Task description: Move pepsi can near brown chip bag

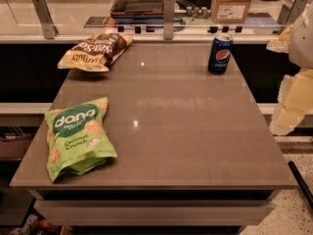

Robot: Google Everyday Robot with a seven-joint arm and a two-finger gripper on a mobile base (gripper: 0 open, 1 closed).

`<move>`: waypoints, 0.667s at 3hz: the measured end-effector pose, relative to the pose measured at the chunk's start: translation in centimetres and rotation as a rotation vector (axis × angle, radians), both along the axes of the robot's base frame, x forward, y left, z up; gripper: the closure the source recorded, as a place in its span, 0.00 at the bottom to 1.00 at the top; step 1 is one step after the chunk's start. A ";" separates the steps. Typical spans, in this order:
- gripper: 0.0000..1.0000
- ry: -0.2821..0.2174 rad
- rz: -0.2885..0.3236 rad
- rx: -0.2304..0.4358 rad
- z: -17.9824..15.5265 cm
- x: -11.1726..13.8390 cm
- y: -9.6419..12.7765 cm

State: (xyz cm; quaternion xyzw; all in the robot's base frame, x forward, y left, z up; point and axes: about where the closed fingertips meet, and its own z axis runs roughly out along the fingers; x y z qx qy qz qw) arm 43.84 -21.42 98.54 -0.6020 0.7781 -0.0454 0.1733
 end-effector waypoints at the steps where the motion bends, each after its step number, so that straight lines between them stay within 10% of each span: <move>1: 0.00 0.000 0.000 0.000 0.0 0.0 0.0; 2: 0.00 -0.026 -0.021 0.014 0.1 0.3 0.1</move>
Offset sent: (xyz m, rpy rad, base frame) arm 0.0085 0.0009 -0.0020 0.0395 -0.0514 -0.0568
